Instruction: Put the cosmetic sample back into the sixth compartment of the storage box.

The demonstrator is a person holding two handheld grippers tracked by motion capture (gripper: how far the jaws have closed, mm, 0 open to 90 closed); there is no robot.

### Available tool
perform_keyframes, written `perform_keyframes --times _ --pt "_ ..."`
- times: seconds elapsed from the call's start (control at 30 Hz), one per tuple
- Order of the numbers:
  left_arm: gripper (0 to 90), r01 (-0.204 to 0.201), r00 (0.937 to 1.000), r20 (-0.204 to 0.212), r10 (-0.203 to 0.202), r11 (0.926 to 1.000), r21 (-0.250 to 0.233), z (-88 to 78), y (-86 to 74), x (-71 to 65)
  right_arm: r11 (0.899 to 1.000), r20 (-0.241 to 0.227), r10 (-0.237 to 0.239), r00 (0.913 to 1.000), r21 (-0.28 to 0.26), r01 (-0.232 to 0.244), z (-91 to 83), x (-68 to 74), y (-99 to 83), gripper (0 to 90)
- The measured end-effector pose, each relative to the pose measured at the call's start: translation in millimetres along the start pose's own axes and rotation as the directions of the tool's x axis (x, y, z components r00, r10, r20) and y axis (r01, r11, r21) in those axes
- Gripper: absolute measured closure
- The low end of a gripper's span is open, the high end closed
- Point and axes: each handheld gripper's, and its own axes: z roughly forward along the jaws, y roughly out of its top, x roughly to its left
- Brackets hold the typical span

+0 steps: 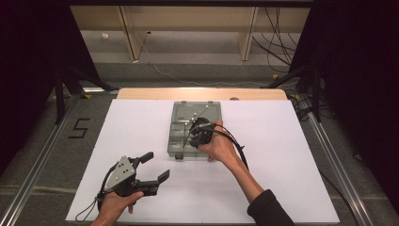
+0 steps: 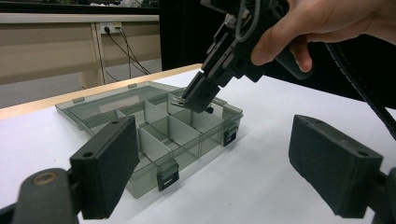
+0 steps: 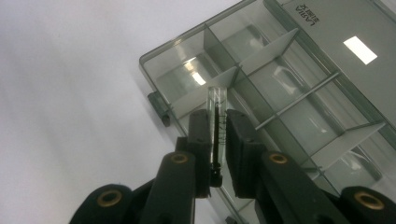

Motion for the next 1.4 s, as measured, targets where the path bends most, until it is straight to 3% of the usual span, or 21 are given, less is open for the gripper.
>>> perform_keyframes --times 0.47,1.17,1.27,1.3,1.4 --pt "15.7 -0.001 1.0 -0.001 0.001 1.0 -0.002 -0.9 0.5 0.3 0.999 0.003 0.023 0.9997 0.026 -0.023 17.5 2.1 15.2 80.9" --pt "15.7 0.0 1.0 0.0 0.0 1.0 -0.002 -1.0 0.6 0.3 0.997 0.024 0.033 0.9992 0.066 -0.034 30.8 -3.5 14.7 80.6" --pt "15.7 0.0 1.0 0.0 0.0 1.0 -0.002 -1.1 0.7 0.5 0.997 0.024 0.035 0.9991 0.067 -0.037 32.3 -4.6 14.1 77.6" --pt "15.7 0.0 1.0 0.0 0.0 1.0 -0.003 -1.1 0.7 0.4 0.998 0.025 0.044 0.9987 0.053 -0.046 32.3 -4.2 14.5 68.4" --pt "15.7 0.001 1.0 0.0 -0.001 1.0 -0.002 -1.0 0.6 0.5 0.999 0.022 0.036 0.9991 0.029 -0.037 29.1 -2.9 15.3 64.6"
